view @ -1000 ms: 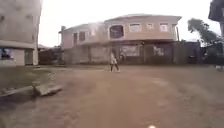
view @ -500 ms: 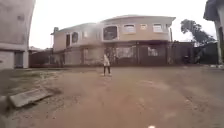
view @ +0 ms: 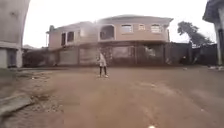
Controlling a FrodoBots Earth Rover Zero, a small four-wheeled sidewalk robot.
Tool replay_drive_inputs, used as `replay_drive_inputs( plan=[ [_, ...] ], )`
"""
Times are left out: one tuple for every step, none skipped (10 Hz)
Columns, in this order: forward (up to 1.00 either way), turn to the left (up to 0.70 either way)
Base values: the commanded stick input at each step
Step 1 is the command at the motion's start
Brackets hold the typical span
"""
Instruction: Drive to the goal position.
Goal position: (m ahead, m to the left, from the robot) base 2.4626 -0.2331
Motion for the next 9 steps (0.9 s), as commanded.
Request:
replay_drive_inputs(
  plan=[
    [0.7, -0.25],
    [0.7, -0.35],
    [0.7, -0.34],
    [0.7, -0.34],
    [0.7, -0.34],
    [0.7, -0.34],
    [0.7, -0.33],
    [0.7, -0.28],
    [0.7, -0.23]
  ],
)
